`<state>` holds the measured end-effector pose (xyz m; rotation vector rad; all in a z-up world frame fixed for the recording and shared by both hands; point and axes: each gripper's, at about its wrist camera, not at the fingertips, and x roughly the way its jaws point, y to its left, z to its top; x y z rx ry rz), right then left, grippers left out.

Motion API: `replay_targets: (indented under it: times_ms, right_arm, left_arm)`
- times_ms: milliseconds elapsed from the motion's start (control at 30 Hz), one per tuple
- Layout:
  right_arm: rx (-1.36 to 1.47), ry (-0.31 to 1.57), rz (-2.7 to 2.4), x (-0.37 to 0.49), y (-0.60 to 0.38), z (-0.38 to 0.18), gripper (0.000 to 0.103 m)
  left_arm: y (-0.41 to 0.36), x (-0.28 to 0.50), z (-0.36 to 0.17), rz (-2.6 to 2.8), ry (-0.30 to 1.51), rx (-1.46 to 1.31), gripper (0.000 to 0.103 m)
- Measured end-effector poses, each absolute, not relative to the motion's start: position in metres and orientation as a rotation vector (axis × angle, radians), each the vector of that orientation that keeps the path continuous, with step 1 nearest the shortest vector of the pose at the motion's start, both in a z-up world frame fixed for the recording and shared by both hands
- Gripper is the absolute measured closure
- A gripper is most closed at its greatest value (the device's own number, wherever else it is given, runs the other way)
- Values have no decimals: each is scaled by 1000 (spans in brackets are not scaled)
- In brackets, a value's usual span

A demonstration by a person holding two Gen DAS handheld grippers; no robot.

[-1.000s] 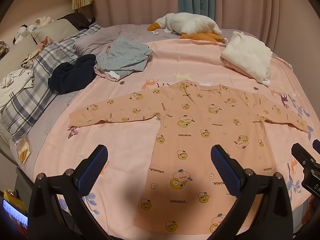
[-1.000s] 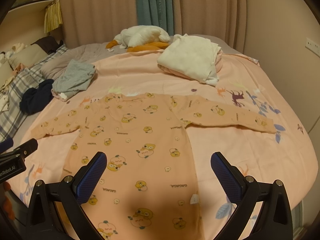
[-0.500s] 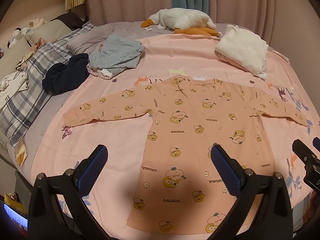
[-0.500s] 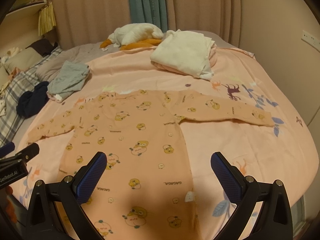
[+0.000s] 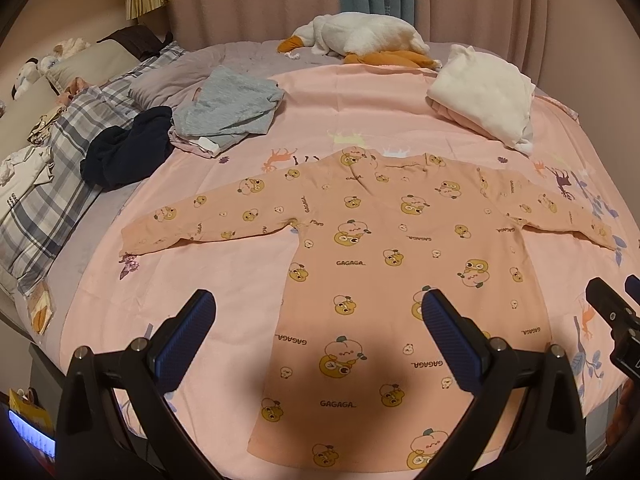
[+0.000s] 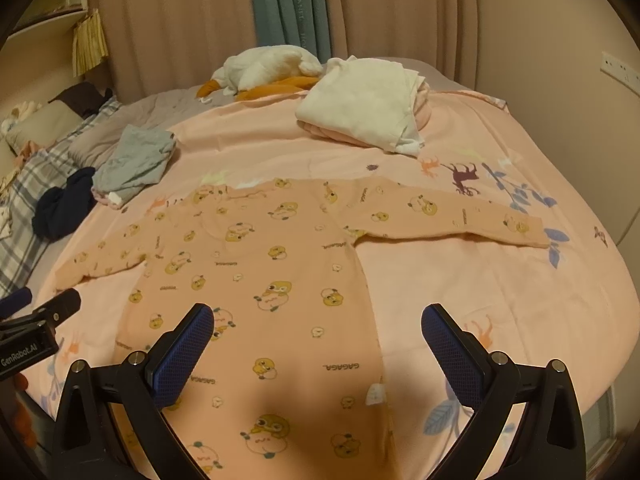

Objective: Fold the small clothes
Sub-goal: 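Grasp the sleeve cuff of the peach pajama top with the right gripper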

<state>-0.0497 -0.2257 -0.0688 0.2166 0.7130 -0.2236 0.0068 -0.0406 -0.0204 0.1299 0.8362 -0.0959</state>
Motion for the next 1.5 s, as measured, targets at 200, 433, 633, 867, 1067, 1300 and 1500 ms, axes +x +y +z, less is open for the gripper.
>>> replay_targets:
  times_ms: [200, 433, 633, 867, 1067, 1300, 1500]
  right_arm:
    - [510, 673, -75, -46, -283, -91, 0]
    - [884, 597, -279, -60, -410, -142, 0]
    - [1055, 546, -474, -61, -504, -185, 0]
    - [1192, 405, -516, -40, -566, -206, 11]
    - [1231, 382, -533, -27, -591, -215, 62]
    - [1109, 425, -524, -21, -581, -190, 92]
    - [824, 457, -416, 6, -526, -113, 93]
  left_arm:
    - [-40, 23, -39, -175, 861, 23, 0]
    - [-51, 49, -71, -238, 938, -35, 0]
    - [-63, 78, -78, -214, 919, -49, 0]
    - [-75, 114, -79, -182, 902, -72, 0]
    - [-76, 133, -81, -159, 895, -100, 0]
    - [-67, 136, -83, -128, 916, -81, 0]
    - [-51, 123, -75, -123, 905, -80, 0]
